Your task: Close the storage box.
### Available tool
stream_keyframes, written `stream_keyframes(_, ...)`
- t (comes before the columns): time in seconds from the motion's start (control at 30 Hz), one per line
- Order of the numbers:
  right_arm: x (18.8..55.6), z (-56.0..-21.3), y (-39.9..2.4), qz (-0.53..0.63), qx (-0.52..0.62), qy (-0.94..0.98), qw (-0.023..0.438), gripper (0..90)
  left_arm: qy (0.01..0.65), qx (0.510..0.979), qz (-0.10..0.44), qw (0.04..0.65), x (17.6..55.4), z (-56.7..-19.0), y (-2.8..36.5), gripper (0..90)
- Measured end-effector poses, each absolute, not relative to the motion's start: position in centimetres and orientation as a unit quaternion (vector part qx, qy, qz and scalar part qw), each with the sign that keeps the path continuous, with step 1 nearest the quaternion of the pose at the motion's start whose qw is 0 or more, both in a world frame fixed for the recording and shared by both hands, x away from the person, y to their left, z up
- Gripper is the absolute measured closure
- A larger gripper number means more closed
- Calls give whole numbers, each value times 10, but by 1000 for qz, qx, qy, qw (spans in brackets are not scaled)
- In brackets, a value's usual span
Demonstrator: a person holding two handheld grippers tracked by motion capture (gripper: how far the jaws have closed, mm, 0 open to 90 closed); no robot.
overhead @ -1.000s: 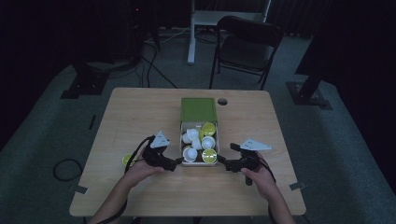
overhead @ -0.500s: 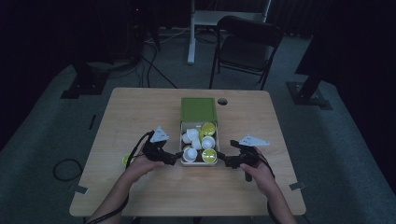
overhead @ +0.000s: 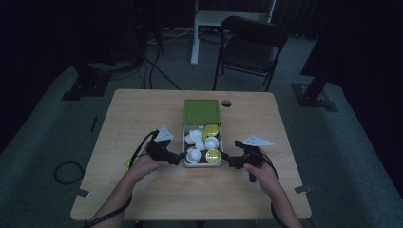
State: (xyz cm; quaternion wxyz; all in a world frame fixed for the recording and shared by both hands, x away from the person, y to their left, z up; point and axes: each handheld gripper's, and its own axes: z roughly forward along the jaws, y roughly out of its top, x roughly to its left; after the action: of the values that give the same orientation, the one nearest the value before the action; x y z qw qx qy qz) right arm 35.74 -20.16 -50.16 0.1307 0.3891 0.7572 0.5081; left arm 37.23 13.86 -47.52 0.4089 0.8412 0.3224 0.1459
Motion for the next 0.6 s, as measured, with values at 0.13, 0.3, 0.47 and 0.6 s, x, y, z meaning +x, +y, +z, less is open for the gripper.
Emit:
stream_keyframes(0.13, 360, -502, -201, 508, 395, 755, 130, 118, 325, 840, 148, 409, 375, -475, 139, 41)
stream_keyframes(0.3, 363, -502, -201, 509, 397, 753, 128, 118, 329, 838, 146, 410, 379, -476, 139, 41)
stream_keyframes(0.47, 366, -502, -200, 506, 397, 755, 129, 117, 329, 838, 147, 409, 383, -475, 139, 41)
stream_keyframes(0.6, 370, -502, -199, 507, 396, 755, 127, 117, 333, 837, 147, 409, 386, -475, 140, 41)
